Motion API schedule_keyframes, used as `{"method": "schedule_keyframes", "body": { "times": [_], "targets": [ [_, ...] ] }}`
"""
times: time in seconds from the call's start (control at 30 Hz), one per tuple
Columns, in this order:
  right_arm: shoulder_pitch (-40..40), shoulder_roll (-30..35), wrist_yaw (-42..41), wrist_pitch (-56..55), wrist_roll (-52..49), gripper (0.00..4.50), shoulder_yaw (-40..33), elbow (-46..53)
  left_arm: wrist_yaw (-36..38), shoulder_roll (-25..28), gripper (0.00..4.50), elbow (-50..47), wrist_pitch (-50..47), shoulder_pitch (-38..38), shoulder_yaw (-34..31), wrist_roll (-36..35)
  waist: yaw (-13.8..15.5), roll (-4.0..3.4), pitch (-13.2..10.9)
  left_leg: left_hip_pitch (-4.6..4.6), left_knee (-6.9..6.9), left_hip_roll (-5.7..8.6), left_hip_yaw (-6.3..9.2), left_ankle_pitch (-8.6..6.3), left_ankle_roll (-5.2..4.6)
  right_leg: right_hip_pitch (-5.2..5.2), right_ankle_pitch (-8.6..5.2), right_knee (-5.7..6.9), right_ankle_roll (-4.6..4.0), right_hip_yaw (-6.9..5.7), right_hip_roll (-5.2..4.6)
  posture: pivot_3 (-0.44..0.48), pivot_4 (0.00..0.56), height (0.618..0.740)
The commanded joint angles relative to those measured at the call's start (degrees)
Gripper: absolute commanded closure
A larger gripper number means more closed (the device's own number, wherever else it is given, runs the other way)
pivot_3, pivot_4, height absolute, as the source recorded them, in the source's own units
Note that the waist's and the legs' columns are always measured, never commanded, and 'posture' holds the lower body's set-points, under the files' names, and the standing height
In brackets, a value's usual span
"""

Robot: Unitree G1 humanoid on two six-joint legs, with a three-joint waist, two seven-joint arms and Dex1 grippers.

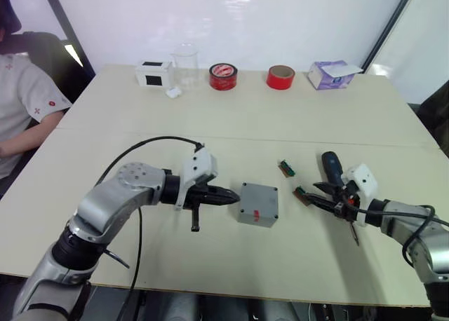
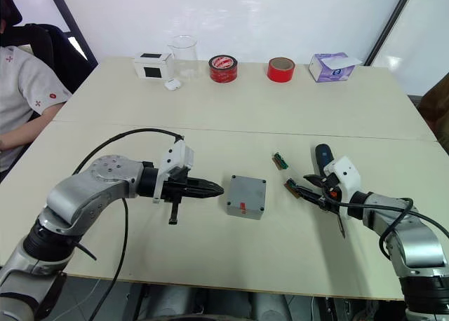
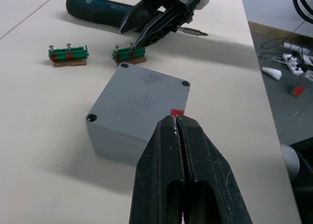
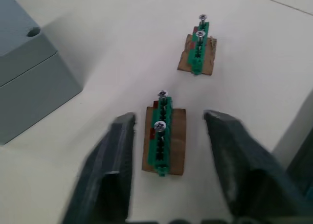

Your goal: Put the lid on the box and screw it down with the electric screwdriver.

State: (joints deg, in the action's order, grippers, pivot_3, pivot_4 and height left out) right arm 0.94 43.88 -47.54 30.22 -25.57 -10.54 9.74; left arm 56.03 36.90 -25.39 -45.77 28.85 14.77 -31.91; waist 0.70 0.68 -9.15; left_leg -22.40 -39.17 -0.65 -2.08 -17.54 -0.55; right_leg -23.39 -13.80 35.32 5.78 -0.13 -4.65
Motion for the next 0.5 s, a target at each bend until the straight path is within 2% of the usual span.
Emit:
{"method": "schedule_keyframes", "body": {
  "times": [0.03, 0.5],
  "targets": [
    [-0.82, 0.62, -0.53, -1.25, 0.25, 3.27, -1.28, 1.63, -0.20, 0.21, 4.50, -1.56, 0.07, -0.29, -1.02, -0.61, -0.02, 0.00, 0.00, 0.00, 0.00, 0.00, 0.00, 0.00, 0.00, 0.00, 0.00, 0.00, 0.00, 0.00, 0.00, 0.000, 0.150, 0.740],
    [0.76, -0.91, 0.78, -0.54, 0.37, 3.27, 0.13, 2.01, 0.39, 0.95, 4.50, -0.50, 1.64, -0.60, -0.34, 1.29, -0.04, 0.00, 0.00, 0.00, 0.00, 0.01, 0.00, 0.00, 0.00, 0.00, 0.00, 0.00, 0.00, 0.00, 0.00, 0.000, 0.150, 0.740]
  ]
}}
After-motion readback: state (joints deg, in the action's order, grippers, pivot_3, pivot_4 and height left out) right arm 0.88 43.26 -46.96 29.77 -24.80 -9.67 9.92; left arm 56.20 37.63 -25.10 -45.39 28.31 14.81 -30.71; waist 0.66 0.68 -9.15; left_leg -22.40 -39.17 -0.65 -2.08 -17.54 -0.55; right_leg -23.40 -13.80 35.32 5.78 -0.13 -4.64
